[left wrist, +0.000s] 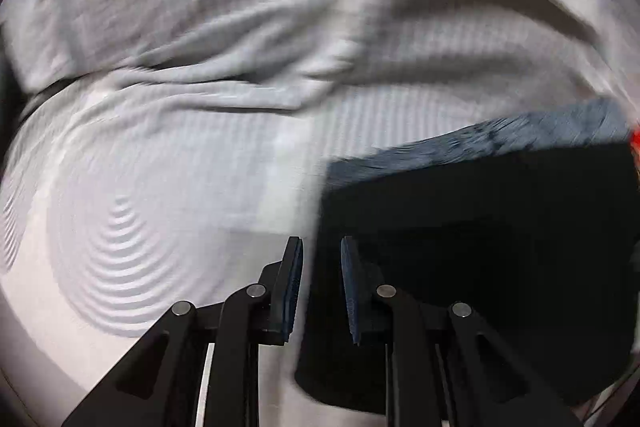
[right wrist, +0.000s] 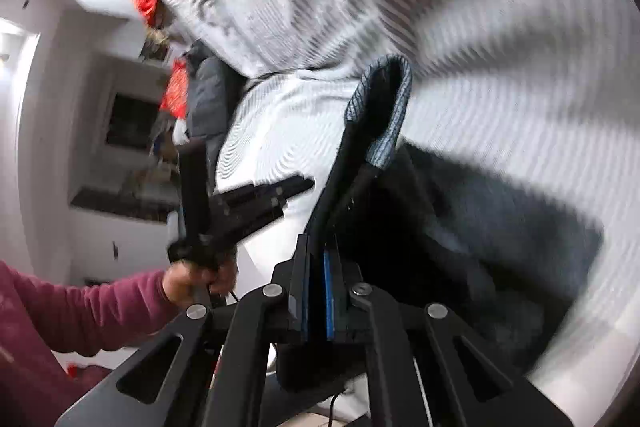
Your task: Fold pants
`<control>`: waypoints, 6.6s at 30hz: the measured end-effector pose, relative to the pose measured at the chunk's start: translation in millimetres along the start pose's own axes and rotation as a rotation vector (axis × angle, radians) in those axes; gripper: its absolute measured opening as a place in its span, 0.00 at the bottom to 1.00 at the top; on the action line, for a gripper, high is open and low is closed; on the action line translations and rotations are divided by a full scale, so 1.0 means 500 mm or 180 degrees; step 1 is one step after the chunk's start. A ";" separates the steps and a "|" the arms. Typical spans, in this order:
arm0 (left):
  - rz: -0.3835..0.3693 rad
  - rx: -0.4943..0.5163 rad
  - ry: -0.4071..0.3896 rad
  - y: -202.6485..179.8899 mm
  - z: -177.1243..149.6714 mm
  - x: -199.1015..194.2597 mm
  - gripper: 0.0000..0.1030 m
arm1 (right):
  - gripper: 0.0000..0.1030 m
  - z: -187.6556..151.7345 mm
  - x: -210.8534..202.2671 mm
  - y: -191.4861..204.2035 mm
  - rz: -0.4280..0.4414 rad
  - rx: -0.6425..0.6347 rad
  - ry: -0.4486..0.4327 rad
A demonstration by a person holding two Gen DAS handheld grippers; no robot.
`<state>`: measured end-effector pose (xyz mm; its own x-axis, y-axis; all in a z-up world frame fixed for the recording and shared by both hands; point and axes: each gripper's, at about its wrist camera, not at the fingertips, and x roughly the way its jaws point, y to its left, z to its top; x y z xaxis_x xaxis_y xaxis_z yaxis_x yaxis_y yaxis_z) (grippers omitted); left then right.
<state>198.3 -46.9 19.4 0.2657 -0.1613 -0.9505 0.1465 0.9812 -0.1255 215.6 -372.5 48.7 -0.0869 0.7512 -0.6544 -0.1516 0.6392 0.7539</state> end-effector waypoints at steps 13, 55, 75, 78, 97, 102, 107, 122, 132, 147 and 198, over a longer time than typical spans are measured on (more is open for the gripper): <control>-0.0043 0.0629 0.0224 -0.156 -0.053 0.051 0.21 | 0.70 -0.215 -0.100 -0.229 -0.0449 0.1621 -0.0701; 0.0378 0.0062 0.0391 -0.133 -0.032 0.013 0.21 | 0.49 -0.076 -0.104 -0.105 -0.1235 0.0721 -0.0526; 0.0627 0.0356 0.0394 -0.144 -0.046 0.068 0.21 | 0.49 -0.061 0.061 -0.124 -0.1268 0.0669 -0.0201; 0.0670 0.0420 0.0388 -0.149 -0.047 0.069 0.21 | 0.52 -0.057 0.063 -0.126 -0.1217 0.0732 -0.0229; -0.0070 0.0113 0.0039 -0.156 -0.042 -0.066 0.71 | 0.83 -0.097 -0.018 -0.054 -0.1211 0.0890 -0.0351; -0.0069 0.0057 0.0112 -0.167 -0.047 -0.093 0.71 | 0.84 -0.123 -0.040 -0.044 -0.1233 0.0973 -0.0365; -0.0058 0.0020 0.0195 -0.174 -0.057 -0.109 0.71 | 0.86 -0.144 -0.063 -0.042 -0.1285 0.1053 -0.0350; 0.0241 0.0141 0.0272 -0.139 -0.074 -0.105 0.71 | 0.86 -0.157 -0.074 -0.072 -0.2395 0.0841 -0.0275; -0.0006 0.0587 0.0252 -0.209 -0.064 -0.013 0.71 | 0.46 -0.047 -0.070 -0.212 -0.1770 0.1282 -0.0759; -0.0195 0.0695 0.0231 -0.323 -0.102 0.059 0.71 | 0.05 0.033 -0.026 -0.191 -0.1301 0.0701 -0.0584; 0.0020 0.0082 0.0294 -0.005 -0.065 0.005 0.88 | 0.99 -0.196 -0.010 -0.174 -0.1688 0.1556 -0.0495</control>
<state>167.6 -46.1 8.2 0.1778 -0.1436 -0.9735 0.1700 0.9789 -0.1134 132.8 -448.2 -19.4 0.0222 0.3122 -0.9498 0.3249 0.8962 0.3022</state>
